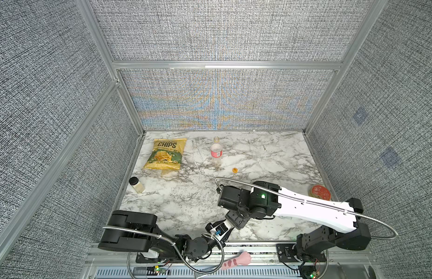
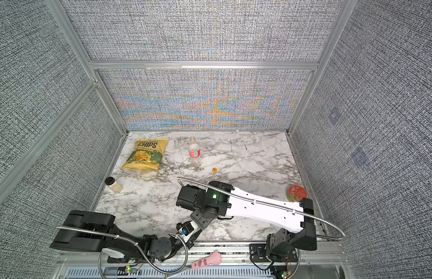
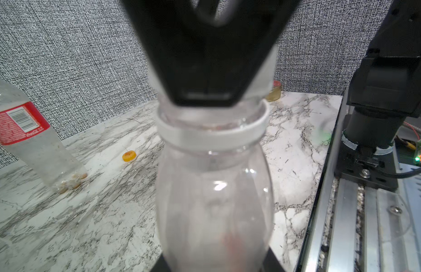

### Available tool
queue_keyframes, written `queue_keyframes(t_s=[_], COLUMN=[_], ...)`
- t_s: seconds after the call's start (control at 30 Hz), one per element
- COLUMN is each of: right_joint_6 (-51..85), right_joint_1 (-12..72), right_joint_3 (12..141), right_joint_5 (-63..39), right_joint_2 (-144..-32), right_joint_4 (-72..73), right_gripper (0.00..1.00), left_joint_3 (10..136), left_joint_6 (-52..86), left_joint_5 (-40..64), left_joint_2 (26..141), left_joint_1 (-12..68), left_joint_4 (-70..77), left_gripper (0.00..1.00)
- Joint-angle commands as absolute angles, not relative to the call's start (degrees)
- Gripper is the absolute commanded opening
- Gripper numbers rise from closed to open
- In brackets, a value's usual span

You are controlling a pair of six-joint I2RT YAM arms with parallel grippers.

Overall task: Screw on the bottle caps
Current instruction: Screw the bottle cap onto the plastic bottle.

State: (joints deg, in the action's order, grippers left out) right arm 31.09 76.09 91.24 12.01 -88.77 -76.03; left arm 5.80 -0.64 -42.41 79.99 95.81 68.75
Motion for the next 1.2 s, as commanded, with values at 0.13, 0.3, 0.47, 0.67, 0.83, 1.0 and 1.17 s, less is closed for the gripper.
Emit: queue_keyframes(t_s=[0.13, 0.3, 0.47, 0.67, 0.83, 1.0, 1.17], right_joint_6=[30.42, 30.32, 30.49, 30.49, 31.28, 32.08, 34.20], right_joint_1=[75.64, 75.59, 75.67, 76.52, 76.67, 76.39, 75.48], right_joint_3=[91.62, 91.21, 92.44, 90.91, 93.87, 98.33, 93.21], right_joint_5=[12.00, 10.70, 9.94, 7.62, 8.98, 10.12, 13.66], right_joint_2=[-88.42, -88.08, -87.64, -87.95, -87.16, -85.16, -80.42], right_joint_4=[-75.08, -74.99, -75.30, -74.21, -74.99, -77.04, -78.52], right_gripper=[0.71, 0.71, 0.71, 0.71, 0.71, 0.71, 0.71], left_joint_3=[5.86, 5.84, 5.83, 5.81, 5.88, 5.90, 5.87], left_joint_6=[-0.53, -0.60, -0.62, -0.64, -0.62, -0.62, -0.70], left_joint_5=[-41.97, -42.03, -41.97, -41.92, -41.75, -41.70, -41.49], left_joint_2=[79.90, 80.02, 79.92, 80.06, 79.94, 79.92, 79.81], left_joint_1=[95.84, 95.92, 95.89, 95.91, 95.91, 95.85, 95.92], left_joint_4=[70.58, 70.67, 70.82, 70.80, 70.61, 70.49, 70.49], left_gripper=[0.34, 0.34, 0.34, 0.34, 0.34, 0.34, 0.34])
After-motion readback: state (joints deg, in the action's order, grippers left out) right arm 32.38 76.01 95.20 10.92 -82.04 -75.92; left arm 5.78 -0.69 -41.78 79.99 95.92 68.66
